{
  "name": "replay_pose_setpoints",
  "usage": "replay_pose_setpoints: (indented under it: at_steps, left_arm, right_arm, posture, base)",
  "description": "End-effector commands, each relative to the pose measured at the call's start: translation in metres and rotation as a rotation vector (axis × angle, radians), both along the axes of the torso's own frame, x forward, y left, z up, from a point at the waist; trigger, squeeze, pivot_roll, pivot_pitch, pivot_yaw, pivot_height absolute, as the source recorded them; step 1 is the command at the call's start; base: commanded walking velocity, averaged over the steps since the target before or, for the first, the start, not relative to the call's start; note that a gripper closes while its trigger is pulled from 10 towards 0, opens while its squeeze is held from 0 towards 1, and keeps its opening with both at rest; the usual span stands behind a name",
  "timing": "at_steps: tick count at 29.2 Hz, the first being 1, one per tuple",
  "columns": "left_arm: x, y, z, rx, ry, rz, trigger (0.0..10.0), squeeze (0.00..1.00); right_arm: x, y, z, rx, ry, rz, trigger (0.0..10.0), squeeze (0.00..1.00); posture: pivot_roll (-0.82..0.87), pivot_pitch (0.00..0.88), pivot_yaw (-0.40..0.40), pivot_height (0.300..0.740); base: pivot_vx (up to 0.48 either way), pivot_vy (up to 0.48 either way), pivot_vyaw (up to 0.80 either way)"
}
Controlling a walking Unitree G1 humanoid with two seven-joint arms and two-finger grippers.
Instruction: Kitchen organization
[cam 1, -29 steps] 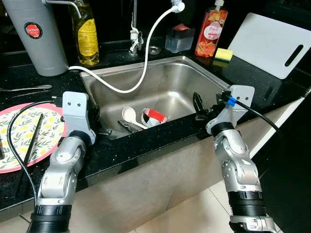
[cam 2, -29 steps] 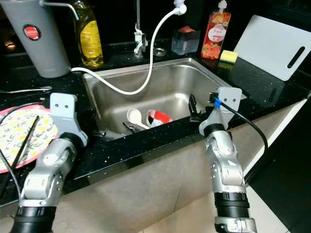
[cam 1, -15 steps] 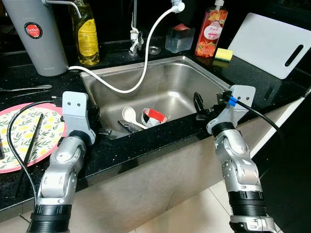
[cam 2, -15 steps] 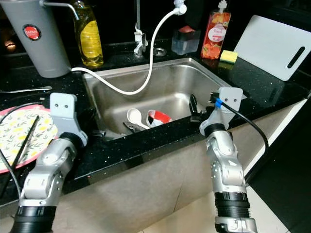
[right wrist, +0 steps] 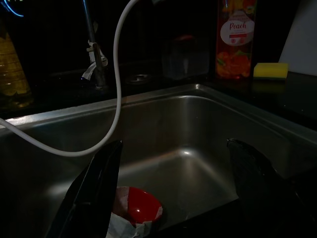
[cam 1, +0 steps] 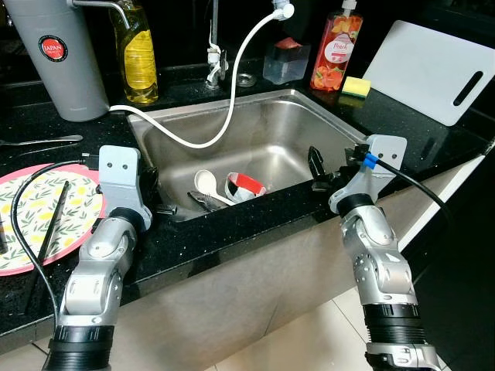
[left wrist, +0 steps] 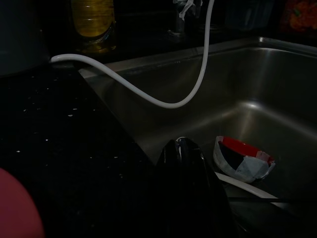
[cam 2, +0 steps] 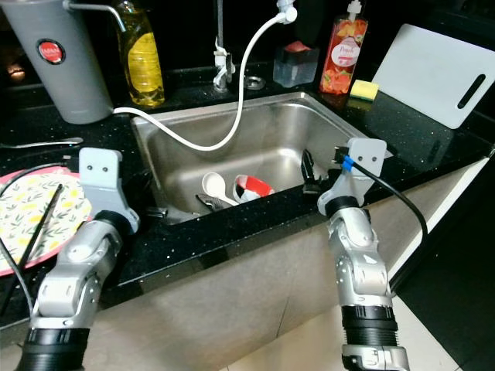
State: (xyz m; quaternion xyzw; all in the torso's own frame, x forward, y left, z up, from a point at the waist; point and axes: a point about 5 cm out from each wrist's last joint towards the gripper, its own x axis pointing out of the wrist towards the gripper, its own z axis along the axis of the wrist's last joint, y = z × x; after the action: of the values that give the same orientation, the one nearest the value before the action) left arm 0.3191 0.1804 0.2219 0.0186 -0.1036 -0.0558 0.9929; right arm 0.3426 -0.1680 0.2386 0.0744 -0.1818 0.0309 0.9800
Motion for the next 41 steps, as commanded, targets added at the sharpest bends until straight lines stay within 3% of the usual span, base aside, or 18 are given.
replay_pose_setpoints:
  at_steps: [1, 14, 20, 27, 30, 36, 41]
  left_arm:
    - [0.001, -0.001, -0.005, -0.005, 0.024, -0.005, 10.0, 0.00]
    - [0.001, -0.001, -0.004, -0.004, 0.023, -0.006, 10.0, 0.00]
    - [0.001, -0.002, -0.003, 0.060, 0.037, -0.002, 10.0, 0.00]
    - [-0.001, -0.006, 0.012, 0.108, -0.014, -0.010, 10.0, 0.00]
    - [-0.004, -0.012, 0.034, 0.139, -0.080, -0.033, 10.0, 0.00]
    - [-0.003, -0.005, 0.056, 0.137, -0.120, 0.067, 10.0, 0.00]
    - [0.005, 0.014, 0.061, 0.111, -0.027, 0.278, 10.0, 0.00]
  right_arm:
    - [0.000, -0.003, 0.002, 0.011, -0.006, -0.010, 10.0, 0.00]
    - [0.001, -0.003, 0.002, 0.011, -0.007, -0.010, 10.0, 0.00]
    - [0.001, -0.003, 0.002, 0.011, -0.007, -0.010, 10.0, 0.00]
    - [0.001, -0.003, 0.002, 0.008, -0.006, -0.007, 10.0, 0.00]
    - [0.001, -0.003, 0.003, 0.006, -0.008, -0.004, 10.0, 0.00]
    - [0.002, -0.002, 0.003, 0.005, -0.007, 0.000, 10.0, 0.00]
    - [0.002, -0.001, 0.002, 0.006, -0.006, 0.003, 10.0, 0.00]
  posture:
    - [-0.08, 0.117, -0.025, 0.740]
    - [-0.08, 0.116, -0.024, 0.740]
    - [-0.08, 0.112, -0.026, 0.740]
    - [-0.09, 0.109, -0.026, 0.740]
    - [-0.09, 0.107, -0.026, 0.740]
    - [-0.09, 0.107, -0.025, 0.740]
    - [-0.09, 0.108, -0.025, 0.740]
  base:
    - [0.000, 0.000, 0.00]
    - [0.000, 0.000, 0.00]
    - [0.000, 0.000, 0.00]
    - [0.000, 0.000, 0.00]
    - [0.000, 0.000, 0.00]
    - [0.000, 0.000, 0.00]
    - [0.000, 0.000, 0.00]
